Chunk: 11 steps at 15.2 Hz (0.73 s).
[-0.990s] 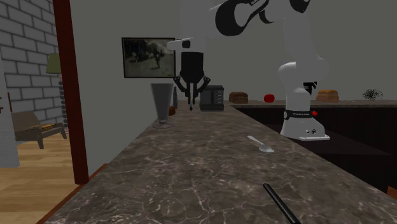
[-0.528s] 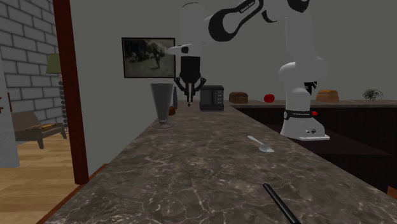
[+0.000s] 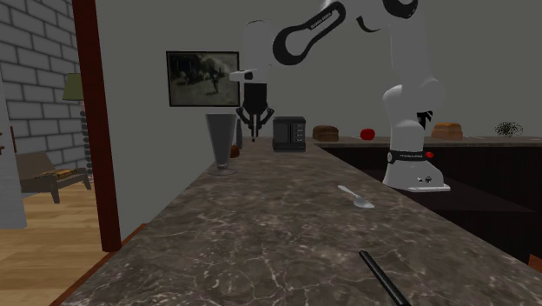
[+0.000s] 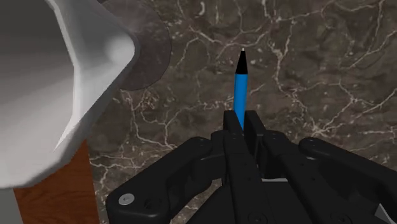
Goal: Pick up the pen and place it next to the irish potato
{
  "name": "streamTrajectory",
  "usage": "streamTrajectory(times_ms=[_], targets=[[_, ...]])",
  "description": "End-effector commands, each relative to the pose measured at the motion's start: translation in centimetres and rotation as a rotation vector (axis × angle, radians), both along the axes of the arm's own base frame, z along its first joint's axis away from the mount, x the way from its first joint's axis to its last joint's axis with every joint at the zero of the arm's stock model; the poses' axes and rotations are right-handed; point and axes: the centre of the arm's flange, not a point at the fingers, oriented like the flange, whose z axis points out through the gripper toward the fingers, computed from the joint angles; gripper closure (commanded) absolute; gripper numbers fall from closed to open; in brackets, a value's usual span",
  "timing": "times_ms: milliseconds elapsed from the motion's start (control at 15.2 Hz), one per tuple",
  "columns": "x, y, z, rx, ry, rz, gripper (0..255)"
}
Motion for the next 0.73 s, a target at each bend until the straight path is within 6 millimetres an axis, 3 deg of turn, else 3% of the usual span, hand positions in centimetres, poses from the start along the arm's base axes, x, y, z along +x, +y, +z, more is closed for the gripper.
streamTrajectory(times_ms=[0, 660], targets=[[0.5, -2.4, 0.1, 0.000, 0.000, 0.002, 255], [3.4, -15.2, 0.1, 0.000, 0.000, 0.002, 255]])
